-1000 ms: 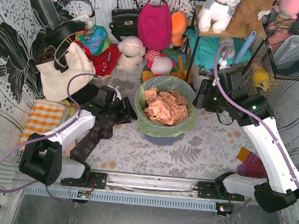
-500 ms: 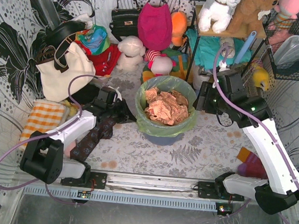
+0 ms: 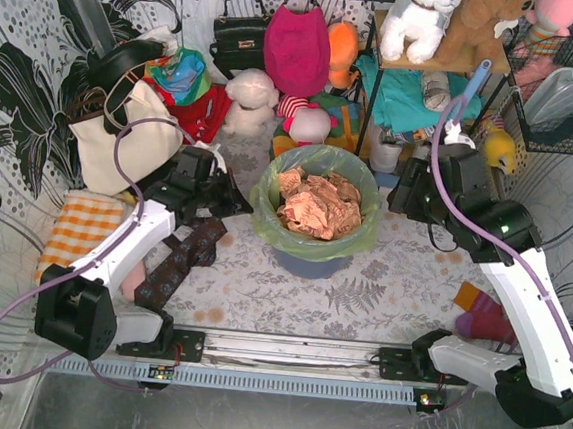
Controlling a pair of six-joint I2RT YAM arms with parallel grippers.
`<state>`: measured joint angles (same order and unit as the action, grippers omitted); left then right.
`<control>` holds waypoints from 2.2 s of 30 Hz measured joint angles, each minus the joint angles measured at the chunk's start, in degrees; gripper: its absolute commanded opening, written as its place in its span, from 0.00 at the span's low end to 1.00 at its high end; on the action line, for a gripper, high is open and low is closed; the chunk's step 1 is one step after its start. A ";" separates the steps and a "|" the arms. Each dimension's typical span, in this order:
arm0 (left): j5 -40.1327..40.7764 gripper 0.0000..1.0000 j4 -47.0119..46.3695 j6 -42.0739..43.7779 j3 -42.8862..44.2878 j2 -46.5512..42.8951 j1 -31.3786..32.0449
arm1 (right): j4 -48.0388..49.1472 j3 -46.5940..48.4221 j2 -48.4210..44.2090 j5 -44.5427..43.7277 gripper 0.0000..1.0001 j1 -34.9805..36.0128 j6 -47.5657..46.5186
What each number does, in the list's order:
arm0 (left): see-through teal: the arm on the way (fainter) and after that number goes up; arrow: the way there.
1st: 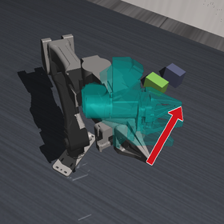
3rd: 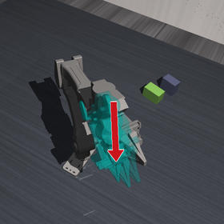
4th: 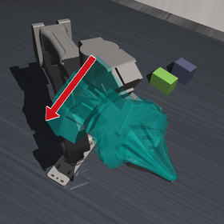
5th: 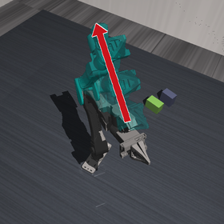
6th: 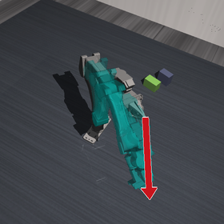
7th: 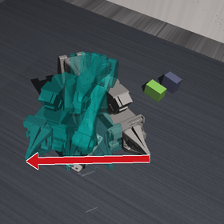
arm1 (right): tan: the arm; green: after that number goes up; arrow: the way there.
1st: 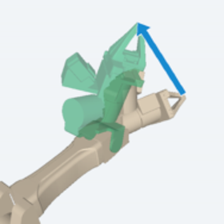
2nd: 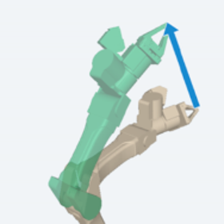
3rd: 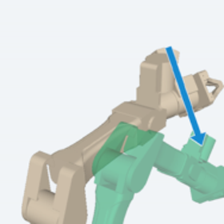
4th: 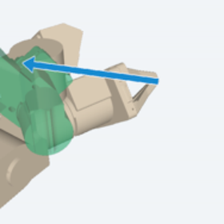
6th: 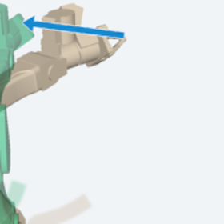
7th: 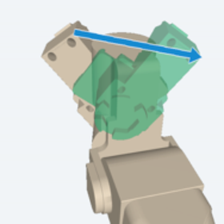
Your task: Tie the trash bag
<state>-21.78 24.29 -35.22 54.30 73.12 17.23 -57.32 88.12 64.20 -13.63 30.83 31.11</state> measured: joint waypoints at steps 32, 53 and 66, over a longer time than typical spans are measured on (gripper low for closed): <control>-16.00 0.00 0.46 3.39 1.29 -1.38 -2.12 | 26.91 -39.10 -5.40 29.86 0.47 -13.51 8.52; -16.52 0.00 0.26 3.56 1.40 -1.44 -0.44 | 31.54 -45.29 -2.16 27.71 0.15 -13.64 7.28; -15.32 0.00 2.25 4.15 2.95 -1.44 -0.39 | 26.25 -40.89 -4.35 23.39 0.31 -13.73 4.11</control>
<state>-37.10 26.55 -31.07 57.25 71.68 16.84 -31.07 47.22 59.86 9.76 17.10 35.22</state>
